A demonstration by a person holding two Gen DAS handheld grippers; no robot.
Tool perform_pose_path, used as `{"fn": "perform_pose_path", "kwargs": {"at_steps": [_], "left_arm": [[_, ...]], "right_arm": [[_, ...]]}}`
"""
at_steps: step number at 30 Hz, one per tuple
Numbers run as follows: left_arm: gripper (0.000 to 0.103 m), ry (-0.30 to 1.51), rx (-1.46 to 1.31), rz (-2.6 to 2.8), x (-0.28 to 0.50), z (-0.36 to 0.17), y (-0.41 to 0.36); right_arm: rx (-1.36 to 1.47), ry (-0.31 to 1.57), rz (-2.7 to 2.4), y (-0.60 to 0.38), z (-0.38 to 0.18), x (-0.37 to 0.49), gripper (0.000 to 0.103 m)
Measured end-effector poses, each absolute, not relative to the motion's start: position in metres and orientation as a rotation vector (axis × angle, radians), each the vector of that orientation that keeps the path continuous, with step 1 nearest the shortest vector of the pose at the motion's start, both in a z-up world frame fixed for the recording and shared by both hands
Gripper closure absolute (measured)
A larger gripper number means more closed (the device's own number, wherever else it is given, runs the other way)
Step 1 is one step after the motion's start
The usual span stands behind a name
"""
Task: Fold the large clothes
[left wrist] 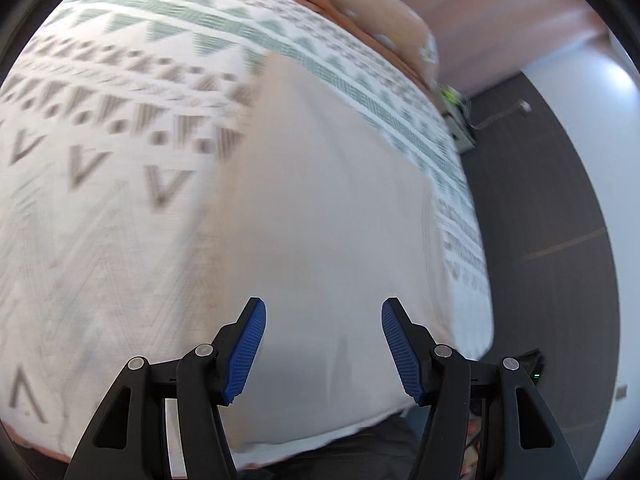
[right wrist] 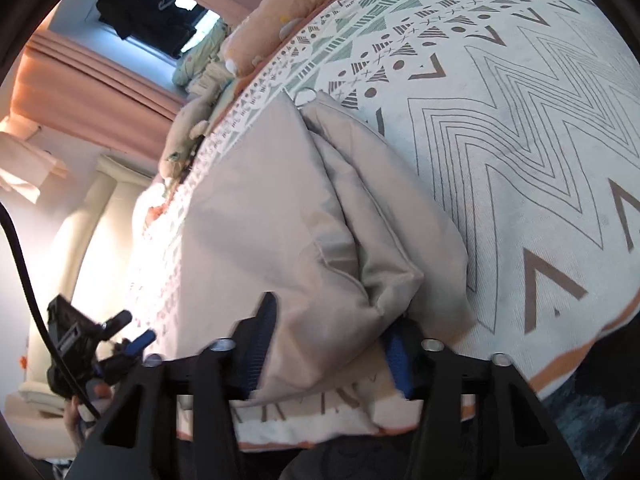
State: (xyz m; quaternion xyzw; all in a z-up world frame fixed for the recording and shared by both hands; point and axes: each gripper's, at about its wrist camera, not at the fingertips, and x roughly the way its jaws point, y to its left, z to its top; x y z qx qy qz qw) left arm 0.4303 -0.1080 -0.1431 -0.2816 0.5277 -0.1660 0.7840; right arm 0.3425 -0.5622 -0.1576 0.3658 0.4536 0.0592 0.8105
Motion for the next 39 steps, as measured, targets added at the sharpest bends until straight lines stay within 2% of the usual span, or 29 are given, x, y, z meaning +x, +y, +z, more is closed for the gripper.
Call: {"fn": "perform_pose_path", "kwargs": {"at_steps": [1,2,6,18,26,39], "left_arm": [[0.041,1.145,-0.61,-0.327,0.431,-0.149,-0.102],[0.041,1.152,-0.618,-0.297,0.43,-0.153,-0.096],[0.041,1.18,-0.662,-0.264,0.425,-0.173,-0.083],[0.042,1.244,-0.772,-0.389,0.419,-0.201,-0.094],[0.042,1.215,-0.814,-0.502,0.424,-0.186,-0.109],[0.042,1.231,-0.683,-0.441,0.439,-0.188,-0.126]], "right_arm": [[0.773,0.977,0.113,-0.562,-0.159,0.345,0.081],[0.773,0.977,0.11,-0.562,-0.159,0.346,0.084],[0.747,0.929,0.114,-0.559,-0.148,0.345,0.09],[0.693,0.801,0.155,-0.565,-0.096,0.342,0.092],[0.789,0.774,0.089,-0.598,-0.118,0.323,0.093],[0.875,0.822,0.027,-0.617,-0.168,0.305,0.094]]}}
